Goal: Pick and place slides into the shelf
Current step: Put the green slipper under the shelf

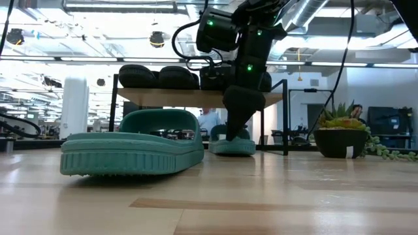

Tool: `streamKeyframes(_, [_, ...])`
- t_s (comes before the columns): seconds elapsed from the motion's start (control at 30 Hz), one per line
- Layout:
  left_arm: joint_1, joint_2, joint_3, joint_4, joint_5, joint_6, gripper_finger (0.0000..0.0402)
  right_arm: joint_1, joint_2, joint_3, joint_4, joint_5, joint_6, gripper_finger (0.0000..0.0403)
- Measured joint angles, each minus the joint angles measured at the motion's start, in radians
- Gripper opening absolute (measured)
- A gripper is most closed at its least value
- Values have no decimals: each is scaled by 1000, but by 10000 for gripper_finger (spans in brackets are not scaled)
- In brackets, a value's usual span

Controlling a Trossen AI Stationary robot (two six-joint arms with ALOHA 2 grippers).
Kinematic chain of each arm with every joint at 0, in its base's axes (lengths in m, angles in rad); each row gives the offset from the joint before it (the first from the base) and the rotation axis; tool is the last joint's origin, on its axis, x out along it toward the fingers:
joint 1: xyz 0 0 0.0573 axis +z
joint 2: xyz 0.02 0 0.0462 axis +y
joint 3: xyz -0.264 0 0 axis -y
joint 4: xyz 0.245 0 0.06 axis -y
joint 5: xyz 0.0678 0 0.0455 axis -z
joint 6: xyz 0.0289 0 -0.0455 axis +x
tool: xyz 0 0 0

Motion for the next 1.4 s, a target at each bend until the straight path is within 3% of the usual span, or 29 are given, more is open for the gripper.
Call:
streamKeyframes(0.97, [0, 0, 0, 0, 8, -14, 122, 29, 49, 7, -1, -6, 27, 69])
streamKeyframes(1.4, [0, -1, 0, 0, -5, -16, 122, 3, 56, 36, -15, 43, 43, 57])
